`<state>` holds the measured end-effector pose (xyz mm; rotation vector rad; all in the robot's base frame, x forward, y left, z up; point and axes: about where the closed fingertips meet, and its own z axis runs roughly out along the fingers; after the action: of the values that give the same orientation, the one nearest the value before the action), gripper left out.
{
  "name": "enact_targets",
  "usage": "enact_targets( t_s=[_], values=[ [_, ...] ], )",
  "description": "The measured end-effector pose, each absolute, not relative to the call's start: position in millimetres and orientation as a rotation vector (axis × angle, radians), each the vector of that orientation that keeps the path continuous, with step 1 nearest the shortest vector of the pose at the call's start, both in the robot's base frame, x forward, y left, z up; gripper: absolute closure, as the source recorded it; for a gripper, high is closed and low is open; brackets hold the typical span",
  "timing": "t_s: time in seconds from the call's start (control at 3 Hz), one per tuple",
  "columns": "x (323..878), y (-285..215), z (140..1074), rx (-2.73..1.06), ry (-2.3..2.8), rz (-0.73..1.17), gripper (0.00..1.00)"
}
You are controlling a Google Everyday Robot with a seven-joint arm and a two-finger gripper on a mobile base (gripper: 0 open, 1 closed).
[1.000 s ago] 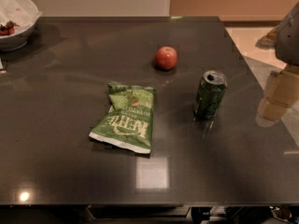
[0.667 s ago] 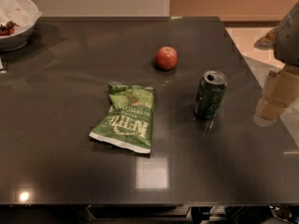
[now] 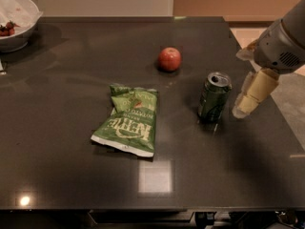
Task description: Knock green can over
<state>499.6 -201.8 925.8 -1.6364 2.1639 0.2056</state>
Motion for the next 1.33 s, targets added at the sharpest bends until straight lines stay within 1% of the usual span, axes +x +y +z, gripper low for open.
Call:
enact_targets(
  t_s=[0.67,1.33],
  values=[
    [517.3,-190.1,902.8,-1.576,2.083,0.371,0.0],
    [519.2,-174.4,891.9,-1.495,1.945,0.476,0.0]
  ],
)
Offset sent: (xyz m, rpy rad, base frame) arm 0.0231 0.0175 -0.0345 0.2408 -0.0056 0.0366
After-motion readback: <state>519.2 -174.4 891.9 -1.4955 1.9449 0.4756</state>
